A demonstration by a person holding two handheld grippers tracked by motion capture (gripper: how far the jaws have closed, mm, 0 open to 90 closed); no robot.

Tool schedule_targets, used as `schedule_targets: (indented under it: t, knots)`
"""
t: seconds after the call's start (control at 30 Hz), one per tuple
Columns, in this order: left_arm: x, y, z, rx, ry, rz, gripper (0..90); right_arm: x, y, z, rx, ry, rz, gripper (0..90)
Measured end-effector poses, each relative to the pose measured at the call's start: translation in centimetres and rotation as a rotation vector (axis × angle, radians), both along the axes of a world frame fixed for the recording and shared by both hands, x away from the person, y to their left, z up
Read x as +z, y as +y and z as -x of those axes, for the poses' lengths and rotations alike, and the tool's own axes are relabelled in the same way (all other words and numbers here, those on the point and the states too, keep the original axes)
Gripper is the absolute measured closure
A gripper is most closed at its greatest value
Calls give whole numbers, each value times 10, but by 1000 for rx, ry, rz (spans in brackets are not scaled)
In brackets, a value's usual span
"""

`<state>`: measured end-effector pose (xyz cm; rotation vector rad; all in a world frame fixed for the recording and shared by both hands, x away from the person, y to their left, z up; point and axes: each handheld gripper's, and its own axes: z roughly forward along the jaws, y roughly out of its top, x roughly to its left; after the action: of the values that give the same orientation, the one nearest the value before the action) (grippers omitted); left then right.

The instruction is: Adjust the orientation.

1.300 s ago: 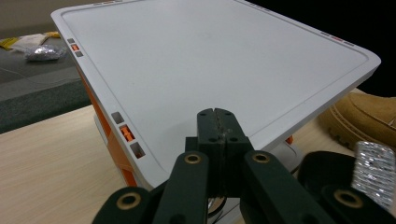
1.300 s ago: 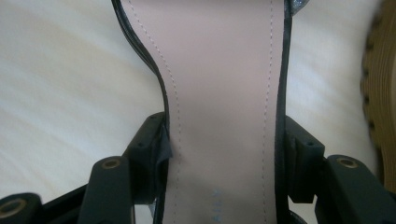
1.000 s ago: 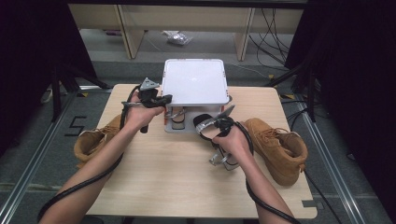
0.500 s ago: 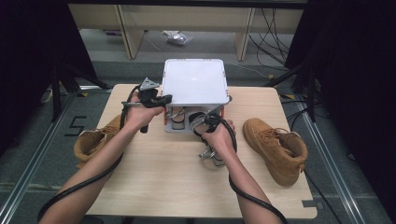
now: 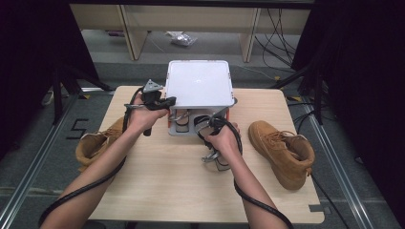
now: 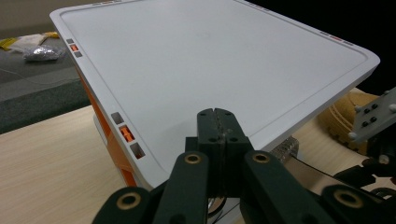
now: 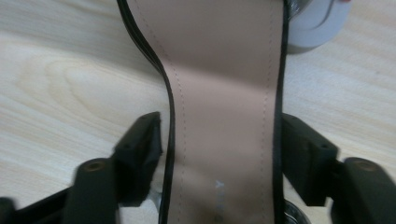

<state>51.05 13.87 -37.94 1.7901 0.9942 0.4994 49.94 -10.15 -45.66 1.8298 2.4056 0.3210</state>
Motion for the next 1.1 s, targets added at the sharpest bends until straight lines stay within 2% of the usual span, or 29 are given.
schedule_targets:
  t: [0.03, 0.07, 0.13, 0.23, 0.27, 0.3, 0.33, 0.37, 0.4, 0.43, 0.5, 0.53, 0.63, 0.7, 0.77, 0.8, 0.83, 0.87, 1.0, 1.1]
  knots:
    - [0, 0, 0, 1, 2, 3, 894, 4, 1, 2, 3, 1, 20, 321]
    - [0, 0, 0, -1, 1, 3, 894, 6, -1, 4, 24, 0, -3, 315]
    - [0, 0, 0, 0, 2, 3, 894, 13, -3, 9, 36, -35, -5, 310]
    - [0, 0, 0, 1, 2, 4, 894, 27, -10, 21, 52, -66, -34, 326]
    - [0, 0, 0, 0, 2, 4, 895, 32, -13, 26, 59, -87, -48, 350]
    - [0, 0, 0, 1, 2, 3, 895, 35, -18, 30, 102, -151, -29, 380]
    - [0, 0, 0, 1, 2, 3, 894, 35, -18, 30, 102, -151, -29, 380]
    - [0, 0, 0, 0, 1, -1, 894, 48, -22, 44, 84, -146, -40, 518]
    - [0, 0, 0, 1, 2, -1, 894, 52, -27, 50, 118, -168, -31, 553]
    - [0, 0, 0, 2, 3, -2, 894, 55, -29, 56, 94, -160, -25, 623]
    - [0, -1, 0, 3, 3, -3, 895, 58, -39, 67, 118, -137, -33, 676]
    - [0, -1, 0, 5, 3, -1, 895, 58, -44, 71, 139, -133, -41, 703]
    - [0, 0, 0, 6, 3, 4, 894, 55, -54, 85, 153, -102, -40, 786]
    - [0, 0, 0, 6, 2, 5, 895, 49, -58, 93, 143, -69, -38, 832]
    - [0, 0, 0, 6, 3, 3, 895, 41, -63, 99, 160, -39, -36, 855]
    - [0, 0, 0, 6, 3, 3, 894, 41, -63, 99, 160, -39, -36, 855]
    - [0, 0, 0, 5, 2, 2, 895, 31, -68, 103, 202, -29, -30, 866]
    - [0, 0, 0, 4, 3, 2, 894, 28, -68, 105, 209, -11, -39, 868]
    - [0, 0, 0, 7, 4, 2, 895, 13, -64, 109, 205, 20, -62, 869]
    - [0, 0, 0, 8, 4, 8, 895, 6, -60, 108, 213, 18, -79, 865]
